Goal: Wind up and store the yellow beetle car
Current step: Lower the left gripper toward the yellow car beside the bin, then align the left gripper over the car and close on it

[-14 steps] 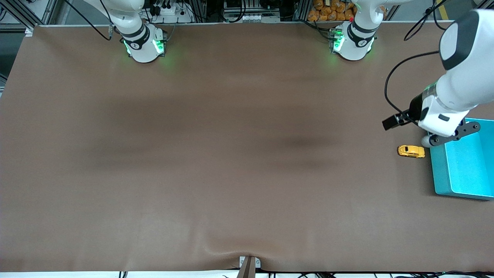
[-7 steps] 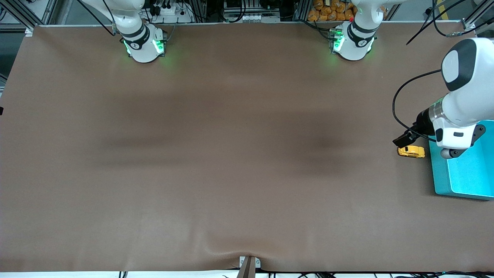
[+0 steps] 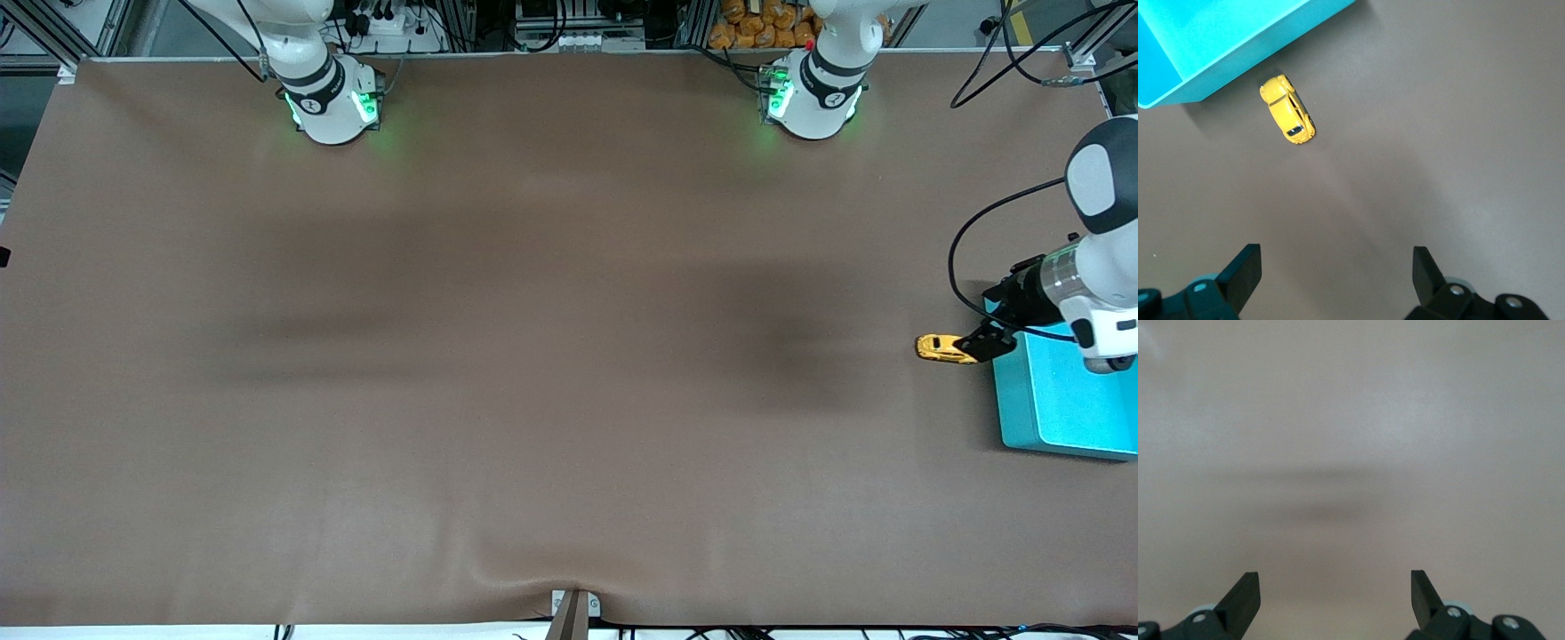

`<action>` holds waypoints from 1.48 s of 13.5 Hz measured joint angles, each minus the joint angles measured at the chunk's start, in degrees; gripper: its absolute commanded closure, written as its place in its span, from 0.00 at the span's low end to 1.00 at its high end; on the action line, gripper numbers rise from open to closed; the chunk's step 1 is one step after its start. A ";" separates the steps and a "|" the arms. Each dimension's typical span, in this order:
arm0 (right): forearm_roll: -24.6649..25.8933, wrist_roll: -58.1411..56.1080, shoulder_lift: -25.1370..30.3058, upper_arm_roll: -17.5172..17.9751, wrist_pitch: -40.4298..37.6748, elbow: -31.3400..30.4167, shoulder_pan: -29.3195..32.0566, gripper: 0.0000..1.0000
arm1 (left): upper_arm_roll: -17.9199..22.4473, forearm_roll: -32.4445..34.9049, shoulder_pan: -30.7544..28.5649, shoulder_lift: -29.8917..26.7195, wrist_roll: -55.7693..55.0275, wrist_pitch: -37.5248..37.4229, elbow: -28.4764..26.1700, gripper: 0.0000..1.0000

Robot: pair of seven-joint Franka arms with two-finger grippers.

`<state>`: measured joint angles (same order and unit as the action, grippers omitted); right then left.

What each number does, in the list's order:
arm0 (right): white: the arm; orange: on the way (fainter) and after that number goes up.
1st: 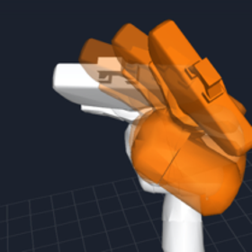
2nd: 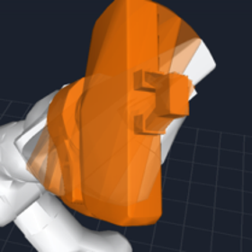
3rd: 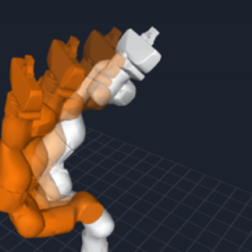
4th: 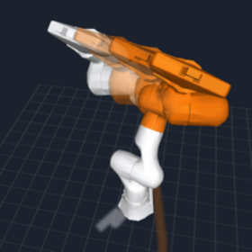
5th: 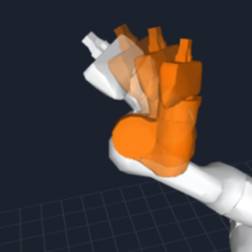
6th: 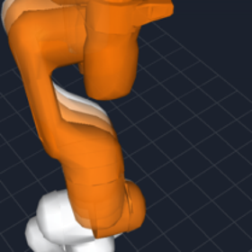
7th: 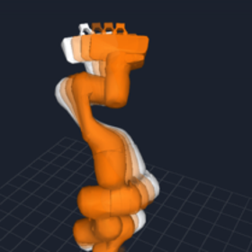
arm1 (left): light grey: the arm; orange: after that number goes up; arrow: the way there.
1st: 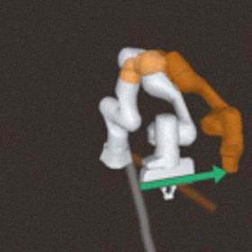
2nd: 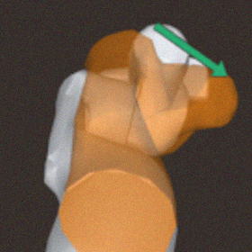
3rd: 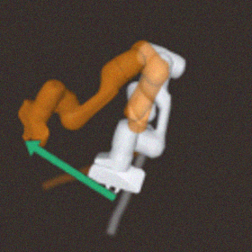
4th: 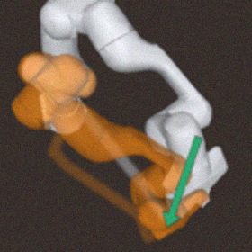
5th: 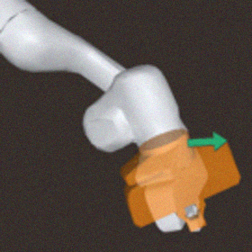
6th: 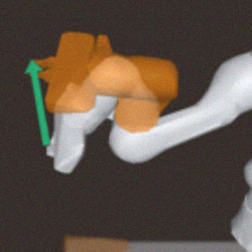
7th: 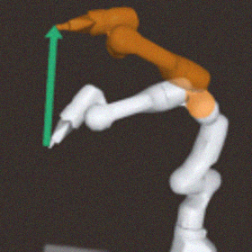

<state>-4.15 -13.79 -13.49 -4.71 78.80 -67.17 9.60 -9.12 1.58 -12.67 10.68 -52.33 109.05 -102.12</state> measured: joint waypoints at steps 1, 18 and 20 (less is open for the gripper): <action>-0.02 0.18 0.00 0.01 0.00 0.00 -0.27 0.00 | -0.03 0.00 -0.01 0.11 -1.75 0.53 0.00 0.00; -0.03 12.10 15.37 6.08 -0.76 -10.25 -1.07 0.00 | 0.04 0.00 -7.12 1.76 -6.43 6.63 0.07 0.00; 0.10 12.10 15.70 6.13 -0.73 -10.53 -1.65 0.00 | 0.08 0.00 -7.70 1.84 -6.43 7.10 0.07 0.00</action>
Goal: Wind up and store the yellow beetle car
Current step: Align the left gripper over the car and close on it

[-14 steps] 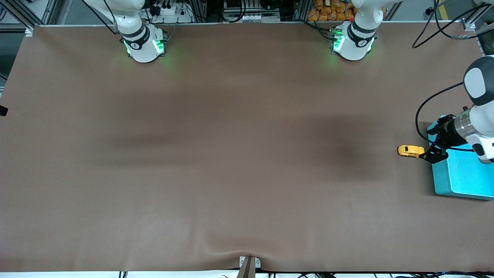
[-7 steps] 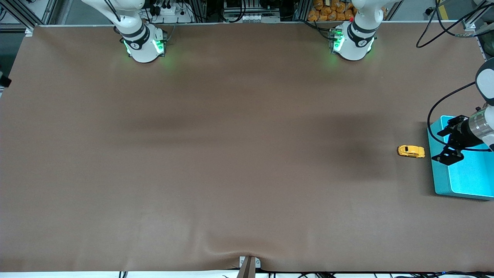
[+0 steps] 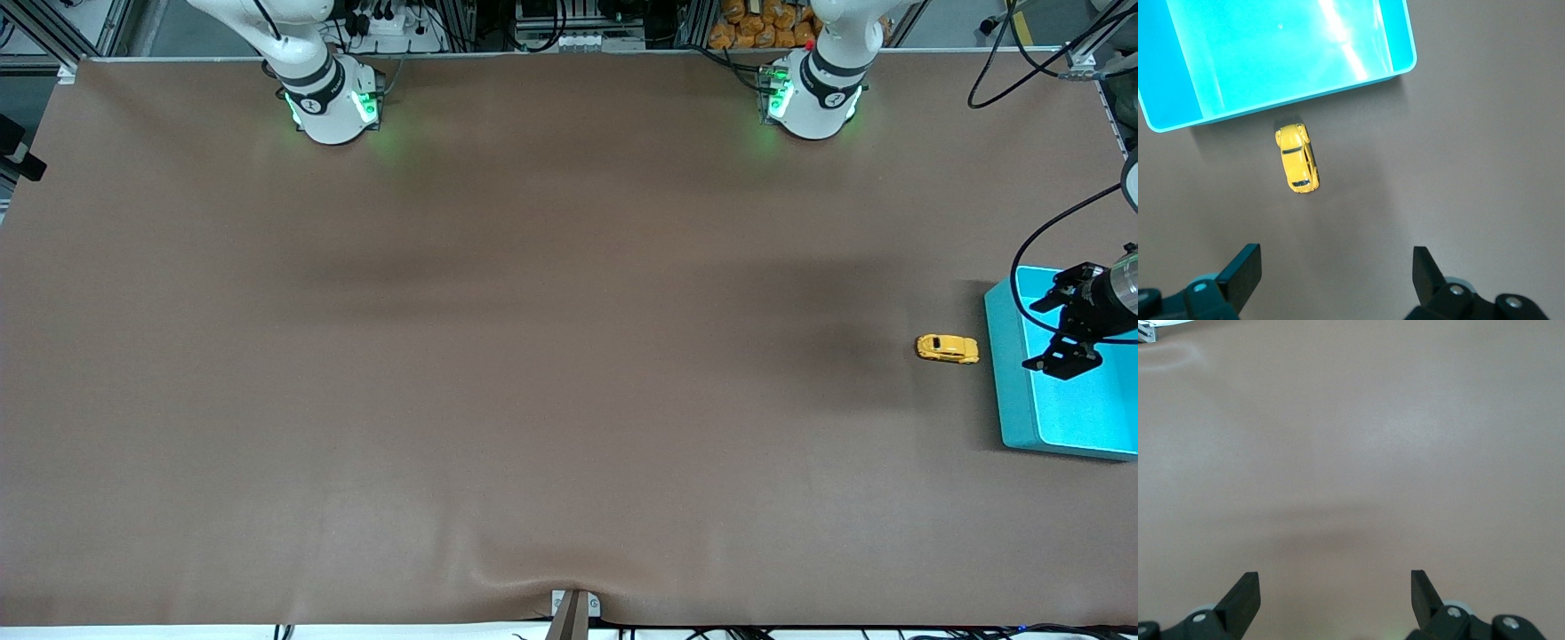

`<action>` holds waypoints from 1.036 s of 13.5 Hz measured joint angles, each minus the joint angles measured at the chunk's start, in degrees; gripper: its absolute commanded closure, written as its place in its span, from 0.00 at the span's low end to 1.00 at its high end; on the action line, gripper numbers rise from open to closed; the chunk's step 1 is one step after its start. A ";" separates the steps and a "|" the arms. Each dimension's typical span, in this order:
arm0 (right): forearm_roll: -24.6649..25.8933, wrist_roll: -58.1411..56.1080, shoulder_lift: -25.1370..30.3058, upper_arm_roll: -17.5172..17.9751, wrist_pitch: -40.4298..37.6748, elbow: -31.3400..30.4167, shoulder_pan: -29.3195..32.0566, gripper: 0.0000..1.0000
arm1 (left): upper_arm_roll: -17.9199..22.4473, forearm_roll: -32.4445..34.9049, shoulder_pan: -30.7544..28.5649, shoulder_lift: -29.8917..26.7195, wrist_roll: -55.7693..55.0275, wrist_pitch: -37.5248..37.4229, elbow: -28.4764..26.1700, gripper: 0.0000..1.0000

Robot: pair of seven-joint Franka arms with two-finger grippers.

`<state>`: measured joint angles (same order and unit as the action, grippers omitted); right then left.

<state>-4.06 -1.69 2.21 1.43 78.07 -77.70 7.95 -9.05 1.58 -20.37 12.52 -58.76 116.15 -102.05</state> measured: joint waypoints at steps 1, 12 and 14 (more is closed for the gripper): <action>0.04 0.00 0.15 0.00 0.00 -0.06 -0.23 0.00 | 0.01 0.00 -0.57 0.08 0.00 0.49 0.00 0.00; 0.07 0.01 0.60 0.12 -0.17 -0.14 -1.85 0.00 | 0.19 0.00 -8.38 3.20 0.00 5.80 0.68 0.00; 0.07 0.28 0.62 0.12 -0.24 -0.15 -1.93 0.00 | 0.18 0.00 -9.24 4.37 0.00 7.70 0.71 0.00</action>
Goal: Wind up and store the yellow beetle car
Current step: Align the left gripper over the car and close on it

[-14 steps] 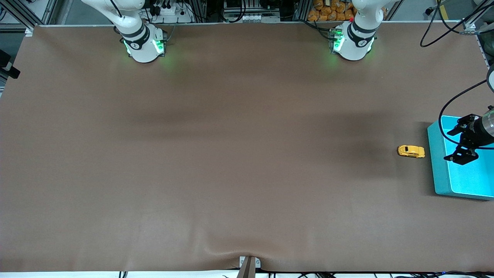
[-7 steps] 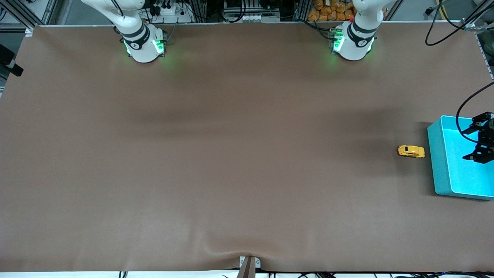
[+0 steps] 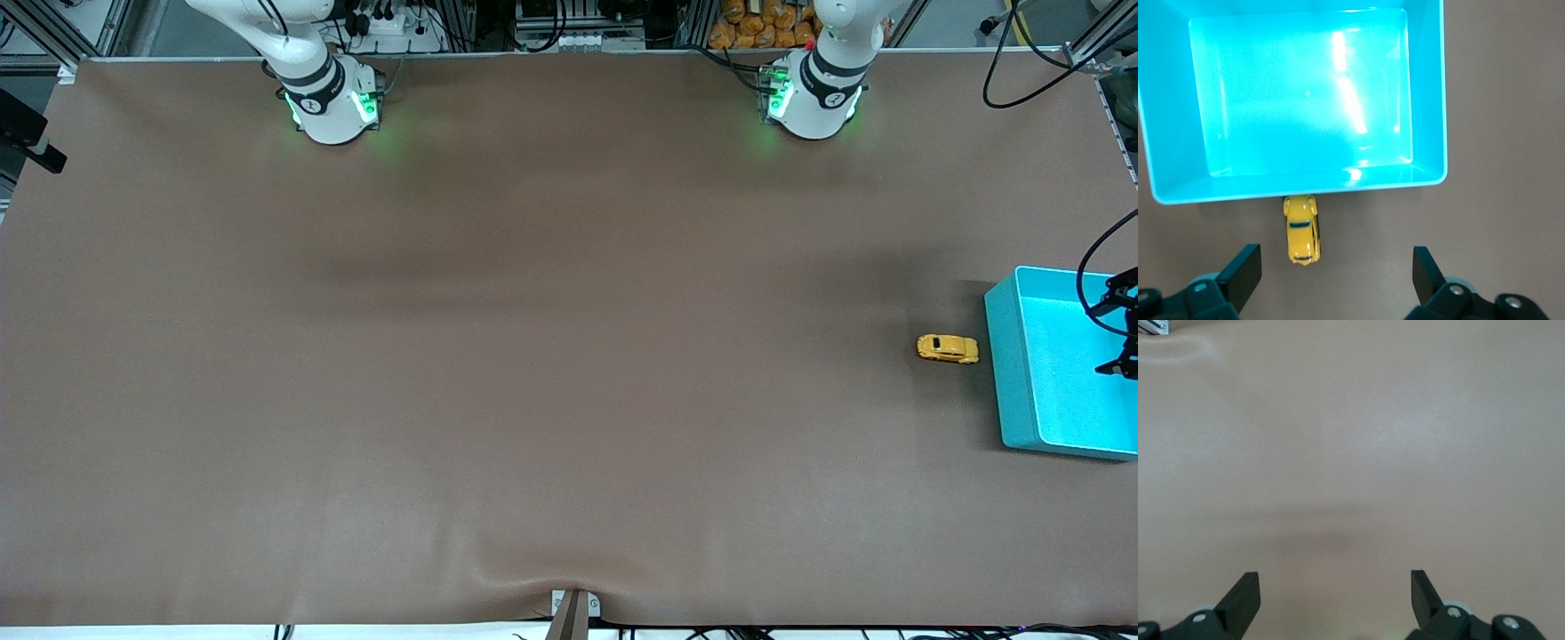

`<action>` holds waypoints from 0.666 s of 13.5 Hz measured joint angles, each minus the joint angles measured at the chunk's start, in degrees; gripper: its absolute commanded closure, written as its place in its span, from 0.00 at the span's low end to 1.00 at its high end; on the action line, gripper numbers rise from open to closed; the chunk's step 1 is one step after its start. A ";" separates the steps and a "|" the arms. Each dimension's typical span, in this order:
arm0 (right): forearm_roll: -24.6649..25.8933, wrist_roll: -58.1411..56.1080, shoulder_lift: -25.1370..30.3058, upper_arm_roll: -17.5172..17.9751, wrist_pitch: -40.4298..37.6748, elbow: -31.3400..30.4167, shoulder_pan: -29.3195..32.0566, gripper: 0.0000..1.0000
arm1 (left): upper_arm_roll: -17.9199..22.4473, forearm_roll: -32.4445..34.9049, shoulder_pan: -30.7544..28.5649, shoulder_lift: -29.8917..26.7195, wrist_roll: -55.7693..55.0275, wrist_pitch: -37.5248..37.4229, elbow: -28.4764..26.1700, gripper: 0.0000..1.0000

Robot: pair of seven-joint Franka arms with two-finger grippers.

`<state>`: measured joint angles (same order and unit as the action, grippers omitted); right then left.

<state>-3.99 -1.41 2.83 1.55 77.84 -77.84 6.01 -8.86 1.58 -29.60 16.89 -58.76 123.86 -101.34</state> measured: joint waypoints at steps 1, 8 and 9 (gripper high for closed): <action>0.00 0.18 0.01 0.01 -0.03 0.00 -0.01 0.00 | -0.01 0.00 -0.39 0.45 -0.01 0.61 0.02 0.00; 0.00 3.28 0.10 0.12 -1.47 0.00 -0.28 0.00 | -0.08 0.00 -3.01 3.13 -6.80 4.47 0.08 0.00; 0.00 3.28 0.09 0.13 -1.47 0.00 -0.29 0.00 | -0.53 -0.01 -2.95 3.34 -7.47 4.62 0.09 0.00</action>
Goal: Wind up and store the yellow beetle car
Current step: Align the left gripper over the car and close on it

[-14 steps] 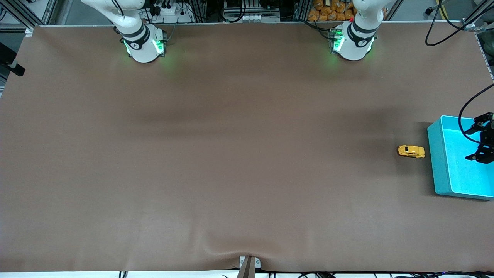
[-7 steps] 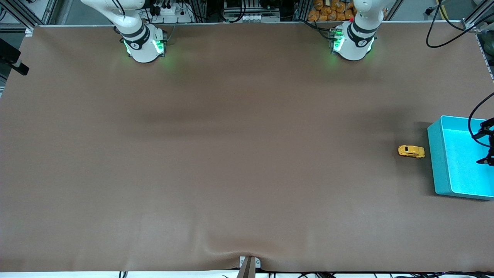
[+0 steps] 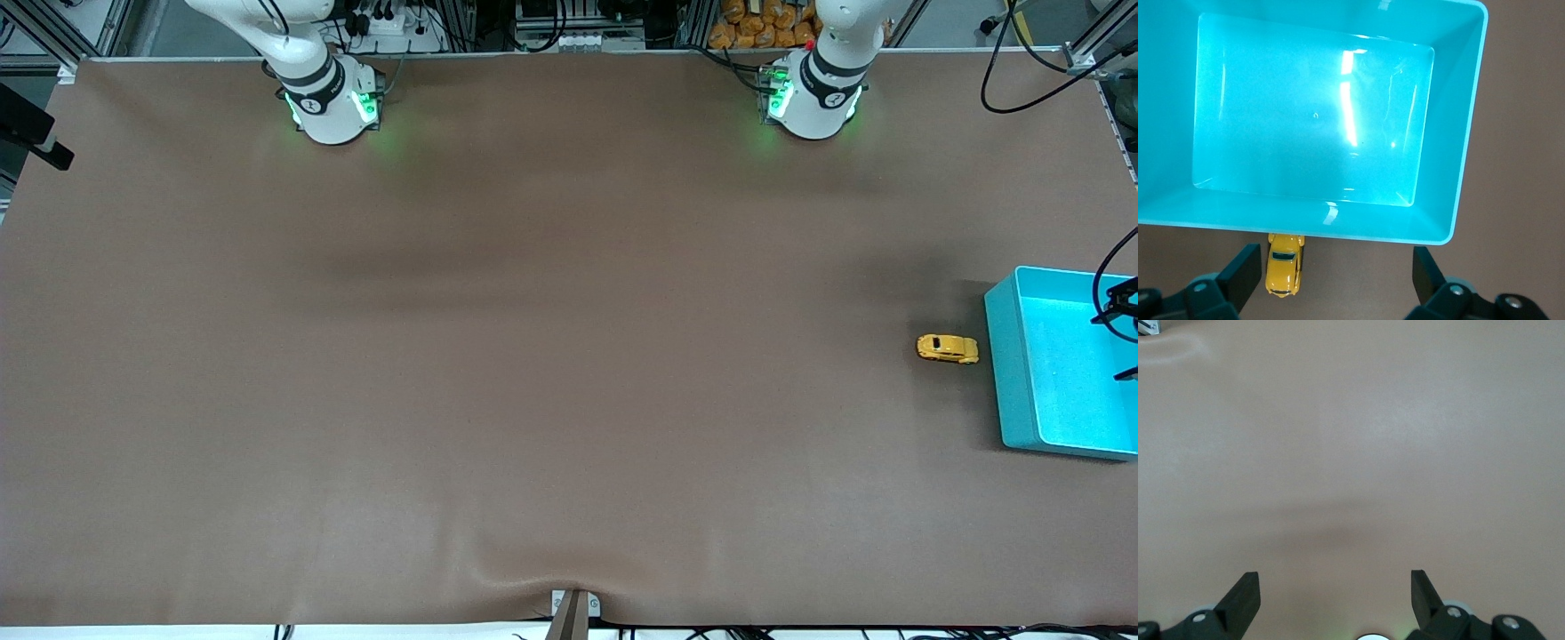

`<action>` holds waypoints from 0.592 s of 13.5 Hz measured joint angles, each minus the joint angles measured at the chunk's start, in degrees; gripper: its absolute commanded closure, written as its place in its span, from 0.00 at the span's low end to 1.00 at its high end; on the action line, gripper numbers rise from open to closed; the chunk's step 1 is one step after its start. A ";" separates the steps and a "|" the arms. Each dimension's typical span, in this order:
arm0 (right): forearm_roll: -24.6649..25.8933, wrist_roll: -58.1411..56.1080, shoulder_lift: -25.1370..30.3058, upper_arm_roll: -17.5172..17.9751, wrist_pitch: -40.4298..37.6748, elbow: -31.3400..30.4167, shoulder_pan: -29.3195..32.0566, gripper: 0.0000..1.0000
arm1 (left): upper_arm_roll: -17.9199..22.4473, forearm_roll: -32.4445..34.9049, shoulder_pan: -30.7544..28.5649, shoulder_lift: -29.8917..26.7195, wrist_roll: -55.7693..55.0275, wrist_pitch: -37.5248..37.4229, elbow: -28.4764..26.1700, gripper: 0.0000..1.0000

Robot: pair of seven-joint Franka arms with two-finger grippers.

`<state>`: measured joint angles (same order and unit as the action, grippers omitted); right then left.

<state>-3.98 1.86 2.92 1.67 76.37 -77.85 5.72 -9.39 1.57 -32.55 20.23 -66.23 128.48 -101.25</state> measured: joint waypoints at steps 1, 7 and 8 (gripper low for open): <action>0.00 0.00 0.00 0.01 0.00 0.00 -0.02 0.00 | -0.86 0.00 0.14 0.01 -0.88 0.00 0.01 0.00; 0.59 0.00 0.08 0.06 0.00 0.00 -0.10 0.00 | -6.13 0.00 1.83 0.14 -6.84 -1.79 -3.42 0.00; 0.75 0.00 0.09 0.06 0.00 0.00 -0.10 0.00 | -6.13 0.00 1.84 0.27 -6.84 -1.79 -4.22 0.00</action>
<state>-3.23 1.86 3.01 1.73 76.37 -77.84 5.62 -15.52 1.57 -30.71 20.49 -73.07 126.69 -105.47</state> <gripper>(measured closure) 0.000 0.000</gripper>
